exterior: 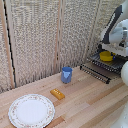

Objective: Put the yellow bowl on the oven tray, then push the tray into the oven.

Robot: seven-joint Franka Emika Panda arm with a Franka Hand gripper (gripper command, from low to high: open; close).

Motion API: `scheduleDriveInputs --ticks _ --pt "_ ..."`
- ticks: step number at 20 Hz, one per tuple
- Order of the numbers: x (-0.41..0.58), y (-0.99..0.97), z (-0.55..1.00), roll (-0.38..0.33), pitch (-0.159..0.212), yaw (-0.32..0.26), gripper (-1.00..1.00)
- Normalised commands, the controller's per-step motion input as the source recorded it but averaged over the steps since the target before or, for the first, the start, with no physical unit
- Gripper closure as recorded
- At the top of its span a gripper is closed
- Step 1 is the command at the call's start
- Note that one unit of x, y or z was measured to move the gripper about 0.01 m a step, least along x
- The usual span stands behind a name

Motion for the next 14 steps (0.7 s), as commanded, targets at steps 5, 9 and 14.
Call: scheduleDriveInputs --ticks 5,9,14 --pt "-0.002 0.2 0.6 -0.048 0.075 0.013 -1.0" --pt "0.0 0.46 0.84 -0.128 0.026 0.062 -1.0" --pt "0.145 0.53 0.65 -0.14 0.109 0.082 -1.0"
